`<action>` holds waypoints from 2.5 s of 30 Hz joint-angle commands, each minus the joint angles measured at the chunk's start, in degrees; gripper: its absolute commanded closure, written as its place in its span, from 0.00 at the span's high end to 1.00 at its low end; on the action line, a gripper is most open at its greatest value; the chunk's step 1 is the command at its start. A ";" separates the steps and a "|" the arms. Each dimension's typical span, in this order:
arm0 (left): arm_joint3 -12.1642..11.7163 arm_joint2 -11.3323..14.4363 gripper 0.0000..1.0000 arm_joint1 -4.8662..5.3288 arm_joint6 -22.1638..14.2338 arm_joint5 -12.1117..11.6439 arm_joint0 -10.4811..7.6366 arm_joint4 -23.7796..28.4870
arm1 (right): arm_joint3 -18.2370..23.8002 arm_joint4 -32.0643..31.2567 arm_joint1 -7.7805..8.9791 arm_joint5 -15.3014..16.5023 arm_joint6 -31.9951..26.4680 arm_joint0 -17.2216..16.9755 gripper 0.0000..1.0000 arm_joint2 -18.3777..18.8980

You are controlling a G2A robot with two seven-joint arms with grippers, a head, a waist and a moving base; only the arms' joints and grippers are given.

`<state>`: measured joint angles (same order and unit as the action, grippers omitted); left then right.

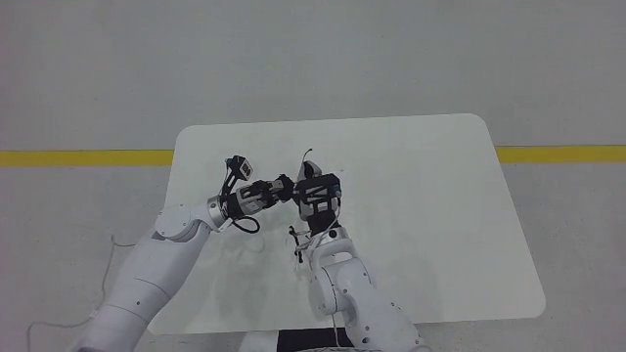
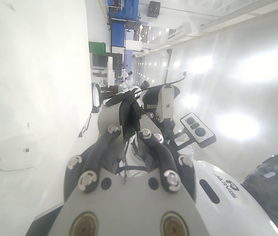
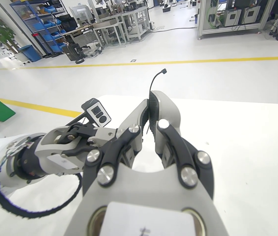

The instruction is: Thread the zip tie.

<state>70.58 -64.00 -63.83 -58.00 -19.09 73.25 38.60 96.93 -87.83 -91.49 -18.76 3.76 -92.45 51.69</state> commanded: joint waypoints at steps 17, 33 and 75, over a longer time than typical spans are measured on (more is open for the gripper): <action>-0.27 0.36 0.00 0.09 0.76 -0.39 -0.14 0.18 | -0.25 -0.63 0.49 -0.72 -1.14 0.37 0.00 -1.00; -0.01 0.35 0.00 0.16 0.60 -0.39 -0.02 0.32 | -0.57 -0.96 0.49 -0.72 -1.51 0.37 0.00 -1.01; 0.59 -0.01 0.00 0.16 0.28 -0.39 0.39 1.68 | -0.68 4.57 0.62 -0.14 -0.87 0.67 0.00 -1.59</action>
<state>71.17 -64.03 -63.66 -57.75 -19.48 73.64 40.34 96.19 -83.46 -90.86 -18.86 2.83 -91.74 50.06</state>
